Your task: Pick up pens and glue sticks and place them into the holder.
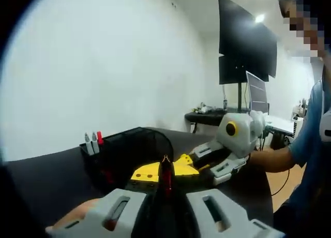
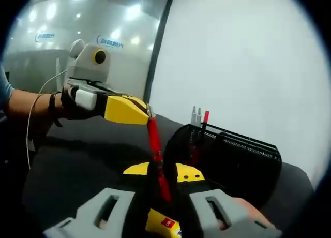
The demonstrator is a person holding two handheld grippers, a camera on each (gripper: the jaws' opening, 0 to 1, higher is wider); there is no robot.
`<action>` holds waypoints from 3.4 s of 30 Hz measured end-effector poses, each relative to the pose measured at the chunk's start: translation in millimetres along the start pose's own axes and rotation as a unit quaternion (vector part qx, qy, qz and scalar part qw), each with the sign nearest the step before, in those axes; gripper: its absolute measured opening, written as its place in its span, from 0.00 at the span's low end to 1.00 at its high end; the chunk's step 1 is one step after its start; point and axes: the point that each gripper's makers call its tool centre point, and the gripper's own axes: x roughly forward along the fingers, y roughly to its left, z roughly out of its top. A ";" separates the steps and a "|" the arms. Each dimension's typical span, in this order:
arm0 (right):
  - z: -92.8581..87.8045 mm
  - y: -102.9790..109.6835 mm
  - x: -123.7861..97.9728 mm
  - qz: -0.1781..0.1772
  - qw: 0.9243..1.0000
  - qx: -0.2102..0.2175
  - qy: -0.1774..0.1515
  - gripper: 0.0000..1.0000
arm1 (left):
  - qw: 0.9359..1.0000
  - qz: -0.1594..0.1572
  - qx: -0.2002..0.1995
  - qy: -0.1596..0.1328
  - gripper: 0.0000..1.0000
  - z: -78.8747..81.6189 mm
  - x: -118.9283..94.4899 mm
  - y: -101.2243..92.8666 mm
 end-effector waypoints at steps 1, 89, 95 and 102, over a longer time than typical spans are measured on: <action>-1.8 1.8 0.7 -0.001 1.000 -0.002 0.002 0.12 | 1.000 0.000 0.001 0.000 0.09 0.1 0.7 -1.1; 119.4 63.8 -55.6 0.152 0.976 0.070 -0.137 0.20 | 0.998 0.029 -0.006 -0.048 0.11 -1.1 -60.4 -33.2; 118.4 72.6 -50.6 0.161 0.977 0.065 -0.125 0.17 | 0.998 0.028 -0.004 -0.049 0.11 -1.3 -62.7 -34.7; 112.2 81.3 -38.2 0.157 0.982 0.045 -0.092 0.15 | 0.999 0.023 0.013 -0.037 0.11 -4.0 -59.5 -43.4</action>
